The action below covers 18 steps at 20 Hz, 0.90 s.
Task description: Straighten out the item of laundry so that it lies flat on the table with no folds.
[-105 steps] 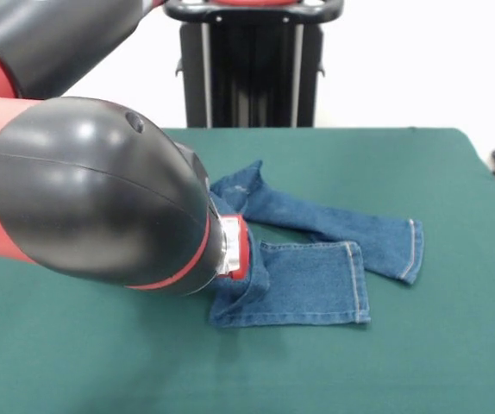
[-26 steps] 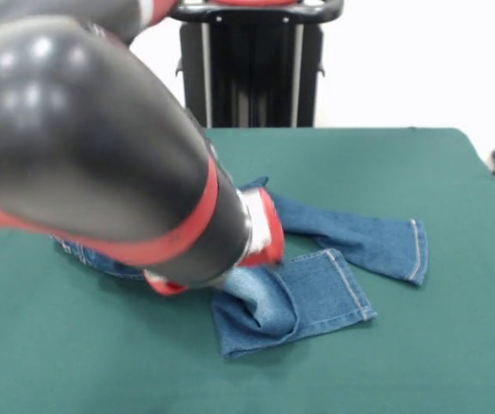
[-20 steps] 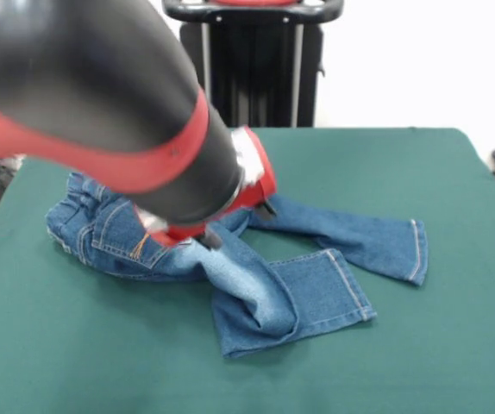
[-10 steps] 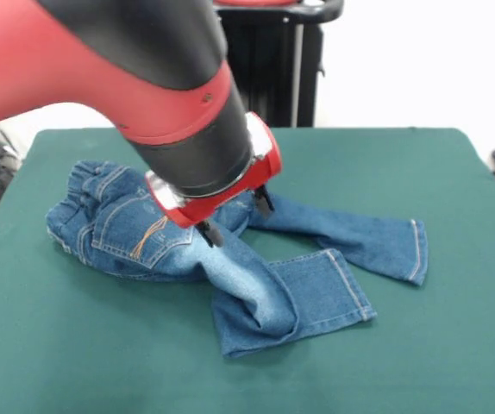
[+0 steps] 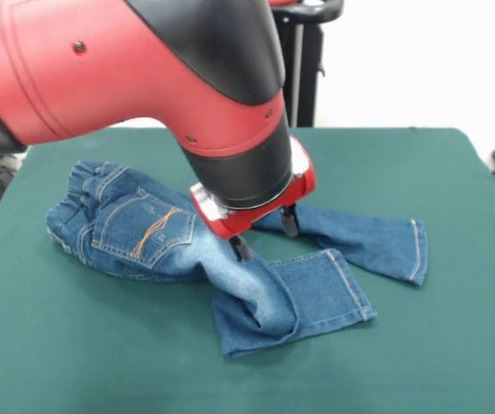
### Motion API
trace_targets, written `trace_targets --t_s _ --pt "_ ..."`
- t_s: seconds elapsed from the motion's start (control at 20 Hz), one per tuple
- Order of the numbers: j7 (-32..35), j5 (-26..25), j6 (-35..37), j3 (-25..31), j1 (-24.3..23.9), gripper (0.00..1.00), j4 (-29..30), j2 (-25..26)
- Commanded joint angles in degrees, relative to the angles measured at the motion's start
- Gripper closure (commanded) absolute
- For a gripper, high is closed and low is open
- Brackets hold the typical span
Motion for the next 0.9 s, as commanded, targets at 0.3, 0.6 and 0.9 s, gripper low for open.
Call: trace_targets --t_s 0.3,0.6,0.9 --pt "13.34 4.56 -8.19 -12.51 4.32 0.00 9.06 -2.85" --pt "11.87 6.15 -10.35 -14.77 5.57 0.00 9.91 -3.90" --pt "12.00 7.45 -12.91 -17.52 7.11 0.00 10.11 -4.22"
